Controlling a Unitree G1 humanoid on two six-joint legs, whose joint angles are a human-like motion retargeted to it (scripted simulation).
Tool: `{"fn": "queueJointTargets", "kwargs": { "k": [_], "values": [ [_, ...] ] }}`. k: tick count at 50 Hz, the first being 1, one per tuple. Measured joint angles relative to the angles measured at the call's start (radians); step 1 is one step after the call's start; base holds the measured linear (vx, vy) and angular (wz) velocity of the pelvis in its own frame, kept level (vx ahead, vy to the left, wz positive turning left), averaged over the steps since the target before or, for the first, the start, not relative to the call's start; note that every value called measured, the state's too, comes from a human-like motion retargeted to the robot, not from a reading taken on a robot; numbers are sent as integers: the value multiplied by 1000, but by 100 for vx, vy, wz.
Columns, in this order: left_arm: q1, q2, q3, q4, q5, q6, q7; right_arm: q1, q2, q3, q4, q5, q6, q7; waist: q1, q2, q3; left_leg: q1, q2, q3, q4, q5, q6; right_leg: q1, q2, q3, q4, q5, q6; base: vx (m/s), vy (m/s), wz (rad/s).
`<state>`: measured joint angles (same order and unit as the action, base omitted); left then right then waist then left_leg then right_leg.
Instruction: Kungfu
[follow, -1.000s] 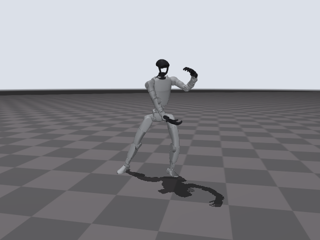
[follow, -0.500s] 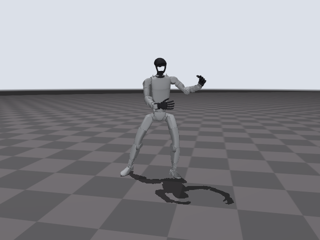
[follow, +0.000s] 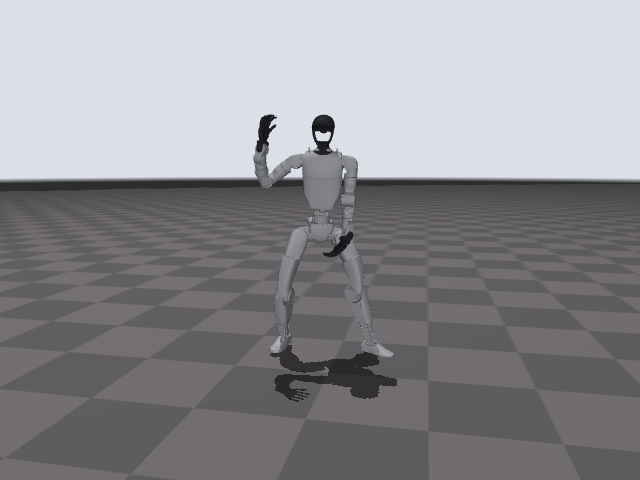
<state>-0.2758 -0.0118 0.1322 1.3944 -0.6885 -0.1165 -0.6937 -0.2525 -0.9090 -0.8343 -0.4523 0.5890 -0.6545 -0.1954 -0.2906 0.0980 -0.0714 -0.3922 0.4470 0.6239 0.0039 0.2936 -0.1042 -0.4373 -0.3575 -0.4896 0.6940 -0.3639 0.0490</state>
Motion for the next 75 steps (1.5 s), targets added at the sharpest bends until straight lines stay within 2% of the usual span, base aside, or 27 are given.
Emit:
{"fn": "queueJointTargets", "kwargs": {
  "k": [2,5,9,15,20,25,30,36,41,45,48,52,55,58,60,62,65,68,70,72,73,75],
  "values": [
    [-74,-140,-81,-103,6,48,-132,52,12,-98,-77,-85,1,-76,-29,-7,20,15,17,61,-9,5,2,-3,4,-8,16,-17,-12,-24,-9,23],
    [-162,-206,-252,-251,-4,140,-317,74,6,-148,-153,-234,28,-185,-56,-13,46,39,34,37,-9,18,-4,-8,11,4,46,-40,-19,-13,1,-26],
    [-259,-163,-357,-354,94,98,-316,92,-29,-124,-171,-307,29,-226,-70,-9,51,55,42,10,-4,23,19,-10,26,21,62,-52,-25,-1,8,-40],
    [-295,-123,-323,-385,115,58,-265,146,-24,-117,-144,-263,37,-167,-84,2,60,84,53,-3,2,6,-21,9,41,36,53,-38,-15,9,8,-8],
    [-274,-64,-297,-374,159,44,-244,205,-26,-163,-122,-264,42,-143,-73,4,59,89,35,3,-3,-2,-29,48,35,34,3,4,5,14,9,29],
    [-240,61,-246,-349,313,28,-230,250,-21,-183,-69,-219,69,-71,-34,0,69,86,23,-3,8,-13,-30,108,17,4,-52,46,29,22,13,38],
    [-164,231,-144,-285,554,-16,-155,290,20,-133,52,-204,93,24,17,4,66,66,6,-23,34,-32,-18,189,0,-47,-126,95,57,34,19,58],
    [-20,427,-88,-210,920,-63,42,335,155,0,320,-156,100,194,103,21,47,-65,-25,-163,155,-91,5,295,2,-120,-237,164,107,40,24,111],
    [124,499,-64,-150,1199,-10,157,314,400,137,612,-38,166,464,221,21,10,-197,-95,-303,273,-149,10,382,1,-188,-300,214,169,40,25,159],
    [245,501,-58,-104,1363,42,201,278,633,236,872,52,167,534,367,9,-23,-302,-171,-429,338,-172,5,445,30,-251,-344,257,213,34,20,185],
    [365,496,-34,-38,1458,82,223,200,774,373,1050,170,180,501,528,-38,-55,-352,-201,-475,371,-187,-1,468,67,-275,-383,288,213,29,0,116],
    [567,479,62,73,1547,168,201,-86,866,548,1142,402,334,546,696,-97,-8,-354,-211,-514,403,-210,-19,512,97,-272,-423,316,213,8,-23,47],
    [722,402,113,175,1560,232,157,-392,855,659,1102,536,473,637,741,-117,36,-367,-214,-508,427,-223,-20,513,90,-261,-441,333,213,-3,-14,0],
    [848,303,115,270,1640,287,72,-659,844,749,998,711,574,728,728,-138,20,-432,-217,-496,485,-248,10,492,85,-281,-468,352,213,28,-8,12],
    [913,255,95,304,1720,300,-6,-801,816,775,927,837,589,780,722,-163,-4,-491,-205,-479,529,-266,37,462,91,-286,-486,370,213,38,-20,4],
    [947,215,67,306,1784,300,-71,-900,771,780,870,868,556,812,738,-185,-23,-538,-182,-468,567,-293,60,433,105,-291,-501,397,213,48,-27,-33],
    [916,165,46,306,1792,276,-122,-985,684,771,797,763,475,777,793,-223,-14,-582,-162,-522,609,-339,40,396,128,-279,-517,479,213,39,-33,-76],
    [825,125,23,306,1745,246,-180,-1006,617,774,737,664,339,653,811,-239,11,-573,-188,-590,640,-402,30,400,130,-220,-516,652,213,51,-12,-41],
    [774,110,6,289,1731,211,-220,-987,623,773,694,635,244,581,781,-235,-2,-549,-222,-609,666,-467,47,422,104,-163,-513,801,213,91,28,33],
    [746,112,-8,247,1716,173,-220,-947,673,794,658,642,169,521,701,-228,-17,-486,-293,-596,677,-531,79,437,53,-9,-438,888,213,97,35,100],
    [719,124,-19,222,1695,166,-202,-929,695,804,647,660,159,500,662,-212,-22,-465,-300,-623,666,-539,74,413,93,91,-380,888,213,75,-3,110],
    [653,165,-41,184,1628,158,-149,-895,718,820,635,712,176,494,581,-164,-15,-410,-294,-689,630,-541,54,379,259,282,-280,814,213,59,-33,143]
  ]
}}
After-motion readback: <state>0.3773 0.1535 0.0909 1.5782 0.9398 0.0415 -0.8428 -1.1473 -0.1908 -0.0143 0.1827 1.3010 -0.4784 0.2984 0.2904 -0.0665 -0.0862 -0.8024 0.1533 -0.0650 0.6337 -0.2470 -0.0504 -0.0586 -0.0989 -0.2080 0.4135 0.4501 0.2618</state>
